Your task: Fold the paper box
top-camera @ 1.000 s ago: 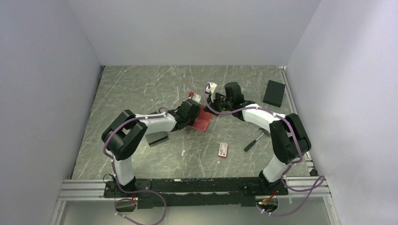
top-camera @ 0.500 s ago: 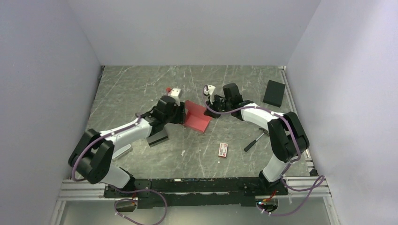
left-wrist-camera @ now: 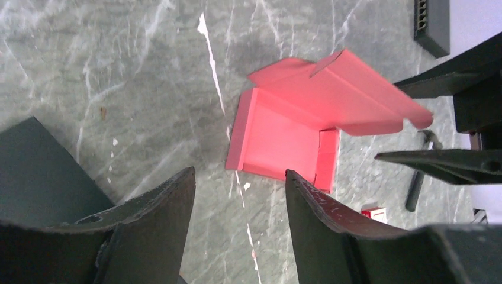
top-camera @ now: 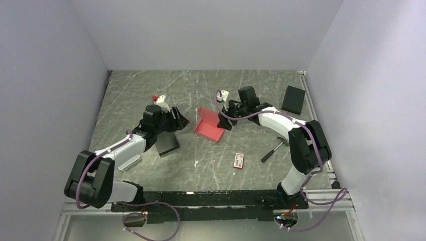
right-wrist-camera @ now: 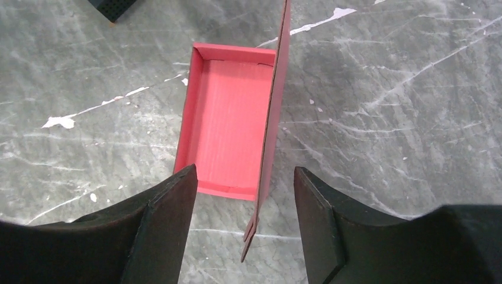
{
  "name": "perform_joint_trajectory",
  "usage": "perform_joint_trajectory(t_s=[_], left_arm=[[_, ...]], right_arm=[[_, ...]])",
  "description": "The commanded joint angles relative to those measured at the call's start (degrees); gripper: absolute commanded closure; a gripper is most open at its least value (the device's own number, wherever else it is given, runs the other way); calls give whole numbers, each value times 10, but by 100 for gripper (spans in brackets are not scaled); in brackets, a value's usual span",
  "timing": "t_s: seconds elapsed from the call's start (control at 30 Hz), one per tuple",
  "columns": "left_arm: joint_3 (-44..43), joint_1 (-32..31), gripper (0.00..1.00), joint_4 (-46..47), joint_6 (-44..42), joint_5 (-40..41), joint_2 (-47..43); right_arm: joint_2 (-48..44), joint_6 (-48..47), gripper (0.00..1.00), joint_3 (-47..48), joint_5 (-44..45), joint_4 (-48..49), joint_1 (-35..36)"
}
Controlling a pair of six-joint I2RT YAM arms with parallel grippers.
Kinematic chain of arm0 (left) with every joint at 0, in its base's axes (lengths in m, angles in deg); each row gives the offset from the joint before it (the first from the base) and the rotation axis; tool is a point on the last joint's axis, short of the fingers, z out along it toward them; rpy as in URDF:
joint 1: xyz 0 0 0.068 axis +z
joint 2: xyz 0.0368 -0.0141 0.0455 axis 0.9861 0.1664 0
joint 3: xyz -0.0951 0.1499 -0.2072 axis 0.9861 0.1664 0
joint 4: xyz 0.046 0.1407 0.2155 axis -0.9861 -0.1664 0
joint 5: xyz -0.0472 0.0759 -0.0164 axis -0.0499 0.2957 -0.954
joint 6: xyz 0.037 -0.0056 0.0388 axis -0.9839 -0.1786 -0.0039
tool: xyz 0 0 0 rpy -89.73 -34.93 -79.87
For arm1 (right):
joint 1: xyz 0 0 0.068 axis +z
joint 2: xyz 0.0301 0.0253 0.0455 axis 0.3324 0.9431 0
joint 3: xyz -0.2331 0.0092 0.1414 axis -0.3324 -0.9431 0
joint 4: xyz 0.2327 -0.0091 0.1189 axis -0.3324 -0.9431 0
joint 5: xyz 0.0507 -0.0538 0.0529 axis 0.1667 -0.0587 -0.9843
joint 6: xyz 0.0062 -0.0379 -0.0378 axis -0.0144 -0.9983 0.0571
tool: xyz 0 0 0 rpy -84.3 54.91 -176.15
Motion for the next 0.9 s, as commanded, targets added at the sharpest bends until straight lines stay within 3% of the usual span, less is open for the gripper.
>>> perform_joint_trajectory(t_s=[0.0, 0.1, 0.37, 0.57, 0.7, 0.77, 0.83, 0.87], left_arm=[[-10, 23, 41, 58, 44, -20, 13], [-38, 39, 47, 53, 50, -20, 42], [-65, 61, 48, 145, 56, -94, 142], [-34, 63, 46, 230, 23, -132, 146], [-21, 63, 37, 241, -78, -139, 83], [-18, 63, 23, 248, -116, -143, 61], [-27, 63, 3, 241, -148, -150, 49], [-38, 63, 1, 228, -166, -159, 47]], right_arm=[[-43, -27, 33, 33, -60, -45, -17], [-60, -37, 28, 38, -94, -74, -34], [-102, -90, 24, 21, -186, -148, -106], [-125, -69, 22, -48, -174, -100, -134], [-96, -48, 24, -78, -178, -28, -135], [-82, -69, 25, -78, -184, -25, -133], [-80, -96, 24, -79, -175, -19, -127], [-82, -107, 23, -78, -172, -17, -126]])
